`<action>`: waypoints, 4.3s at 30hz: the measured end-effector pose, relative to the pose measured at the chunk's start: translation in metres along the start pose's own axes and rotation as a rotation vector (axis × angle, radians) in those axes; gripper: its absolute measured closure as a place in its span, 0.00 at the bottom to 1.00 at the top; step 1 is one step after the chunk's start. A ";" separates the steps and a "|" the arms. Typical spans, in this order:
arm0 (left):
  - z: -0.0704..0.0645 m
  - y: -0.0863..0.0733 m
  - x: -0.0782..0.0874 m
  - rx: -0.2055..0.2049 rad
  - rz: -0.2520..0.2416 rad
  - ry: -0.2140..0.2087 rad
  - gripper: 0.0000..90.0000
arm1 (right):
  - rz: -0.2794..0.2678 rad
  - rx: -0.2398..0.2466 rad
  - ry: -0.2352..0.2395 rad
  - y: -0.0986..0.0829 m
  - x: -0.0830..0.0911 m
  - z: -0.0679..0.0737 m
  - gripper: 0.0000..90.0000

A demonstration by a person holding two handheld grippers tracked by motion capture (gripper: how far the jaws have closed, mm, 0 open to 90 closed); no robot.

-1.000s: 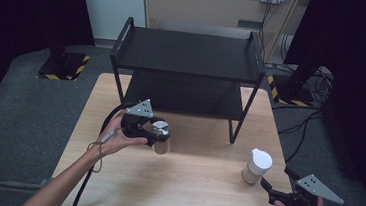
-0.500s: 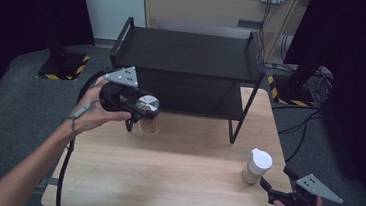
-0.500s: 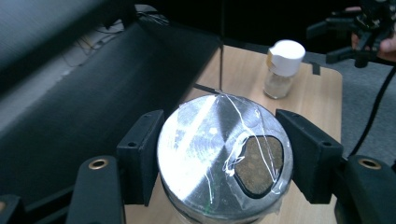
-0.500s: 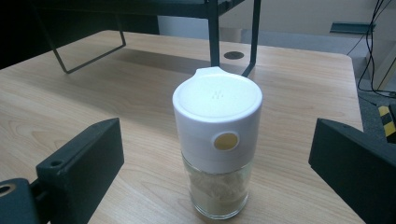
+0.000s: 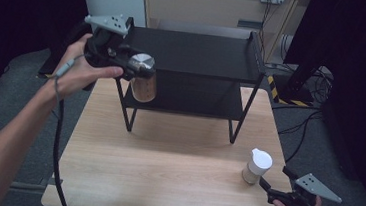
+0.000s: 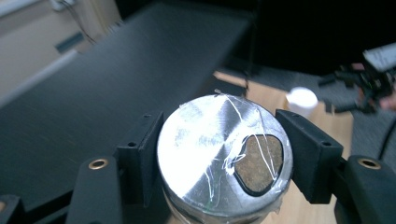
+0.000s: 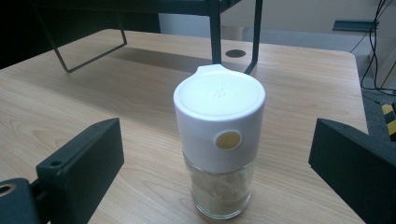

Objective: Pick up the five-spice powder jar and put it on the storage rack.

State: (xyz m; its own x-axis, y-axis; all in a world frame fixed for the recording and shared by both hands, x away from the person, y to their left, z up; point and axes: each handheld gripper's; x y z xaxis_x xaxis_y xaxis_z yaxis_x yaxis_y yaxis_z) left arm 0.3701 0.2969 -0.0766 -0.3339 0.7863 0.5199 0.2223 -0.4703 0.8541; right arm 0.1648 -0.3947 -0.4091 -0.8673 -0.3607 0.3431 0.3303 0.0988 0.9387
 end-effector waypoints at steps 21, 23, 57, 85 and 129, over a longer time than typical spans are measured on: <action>0.047 0.070 -0.045 0.094 0.001 0.207 0.38 | 0.000 -0.029 -0.009 -0.004 0.001 -0.006 0.04; 0.052 0.070 -0.053 0.108 0.001 0.217 0.38 | -0.003 -0.033 -0.011 -0.005 0.002 -0.007 0.04; 0.068 0.049 -0.081 0.167 -0.074 0.295 0.08 | -0.005 -0.049 -0.018 -0.008 0.007 -0.007 0.04; -0.012 0.012 -0.023 0.030 -0.239 0.276 0.04 | -0.020 -0.033 0.006 -0.002 0.002 -0.006 0.04; -0.092 -0.244 -0.017 0.085 -0.245 0.302 0.03 | -0.020 -0.014 0.007 0.000 0.002 0.001 0.04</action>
State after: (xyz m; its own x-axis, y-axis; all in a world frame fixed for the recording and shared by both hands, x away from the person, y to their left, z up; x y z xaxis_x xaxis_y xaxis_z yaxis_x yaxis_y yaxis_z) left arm 0.2375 0.3621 -0.2921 -0.6381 0.7117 0.2939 0.1739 -0.2386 0.9554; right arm 0.1632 -0.3945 -0.4084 -0.8713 -0.3689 0.3237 0.3176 0.0789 0.9449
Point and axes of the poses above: each handheld gripper's, and its own axes: x roughly backward along the jaws, y roughly out of its top, z roughly to its left, and after that the axes turned 7 degrees about -y, right-handed
